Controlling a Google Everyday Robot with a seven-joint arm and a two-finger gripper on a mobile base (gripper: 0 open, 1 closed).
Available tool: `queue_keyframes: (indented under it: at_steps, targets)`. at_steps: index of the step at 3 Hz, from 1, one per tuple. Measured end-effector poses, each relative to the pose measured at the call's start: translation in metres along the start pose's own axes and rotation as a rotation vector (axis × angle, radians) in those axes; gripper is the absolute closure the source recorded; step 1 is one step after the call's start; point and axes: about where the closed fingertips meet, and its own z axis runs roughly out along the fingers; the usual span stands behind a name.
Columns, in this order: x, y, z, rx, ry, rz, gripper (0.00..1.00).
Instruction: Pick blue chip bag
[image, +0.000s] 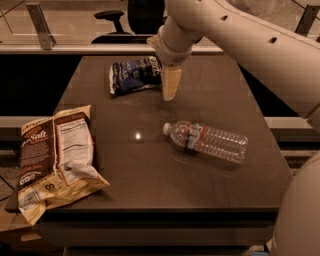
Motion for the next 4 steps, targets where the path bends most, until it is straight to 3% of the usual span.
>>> queue_keyframes:
  at_steps: [1,3,4]
  targets:
    - [-0.0076,-0.0087,0.0113,-0.016,-0.003,-0.038,0.0]
    - [-0.0157,-0.0044,0.0083,-0.004,-0.018,-0.077,0.0]
    - [-0.0144,-0.0026,0.0054,-0.001,-0.028,-0.093,0.18]
